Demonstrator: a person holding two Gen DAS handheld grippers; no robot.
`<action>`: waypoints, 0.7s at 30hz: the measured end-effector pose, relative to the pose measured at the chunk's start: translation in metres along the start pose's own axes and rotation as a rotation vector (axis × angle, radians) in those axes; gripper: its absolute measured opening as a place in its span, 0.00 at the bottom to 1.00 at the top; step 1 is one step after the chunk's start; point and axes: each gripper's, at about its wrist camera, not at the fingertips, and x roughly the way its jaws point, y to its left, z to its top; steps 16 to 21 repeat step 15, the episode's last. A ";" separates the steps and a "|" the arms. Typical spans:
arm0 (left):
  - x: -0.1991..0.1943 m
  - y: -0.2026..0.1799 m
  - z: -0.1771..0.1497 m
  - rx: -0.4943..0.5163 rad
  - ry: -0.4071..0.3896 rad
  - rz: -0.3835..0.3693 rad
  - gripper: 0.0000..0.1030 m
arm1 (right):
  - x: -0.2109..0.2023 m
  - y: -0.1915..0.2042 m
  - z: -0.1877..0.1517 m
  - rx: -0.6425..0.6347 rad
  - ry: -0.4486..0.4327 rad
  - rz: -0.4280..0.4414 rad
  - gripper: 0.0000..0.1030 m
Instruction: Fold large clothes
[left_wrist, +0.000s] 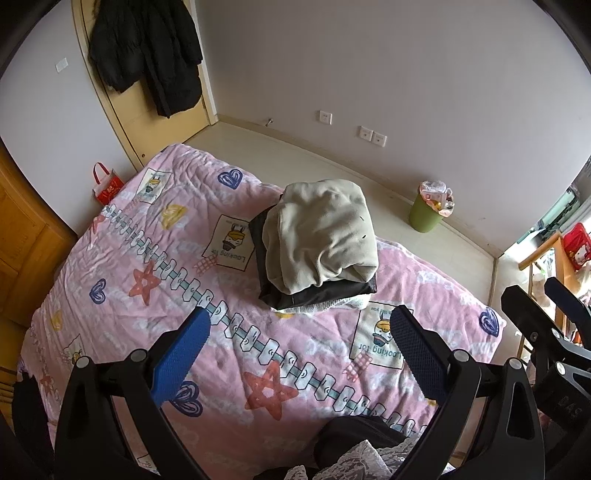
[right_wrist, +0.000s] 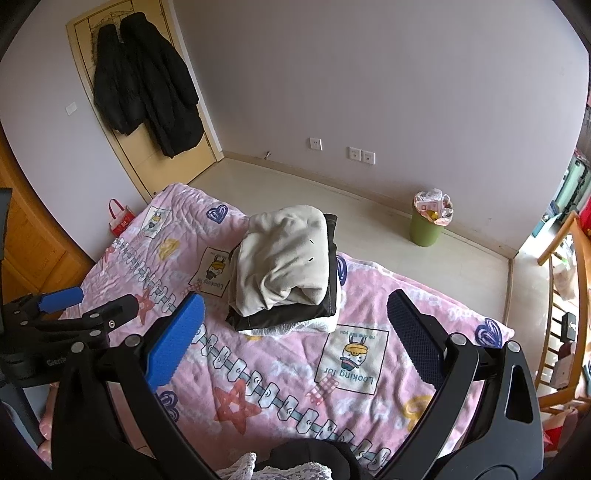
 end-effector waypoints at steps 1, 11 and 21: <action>0.000 0.001 0.001 0.000 -0.001 0.002 0.92 | 0.000 0.000 0.000 -0.002 0.001 0.000 0.94; -0.001 0.000 0.000 0.001 0.001 -0.005 0.92 | -0.001 -0.002 0.001 0.003 -0.003 0.002 0.94; -0.005 -0.003 -0.002 0.000 -0.008 -0.014 0.92 | -0.001 -0.002 0.002 0.009 -0.008 0.006 0.94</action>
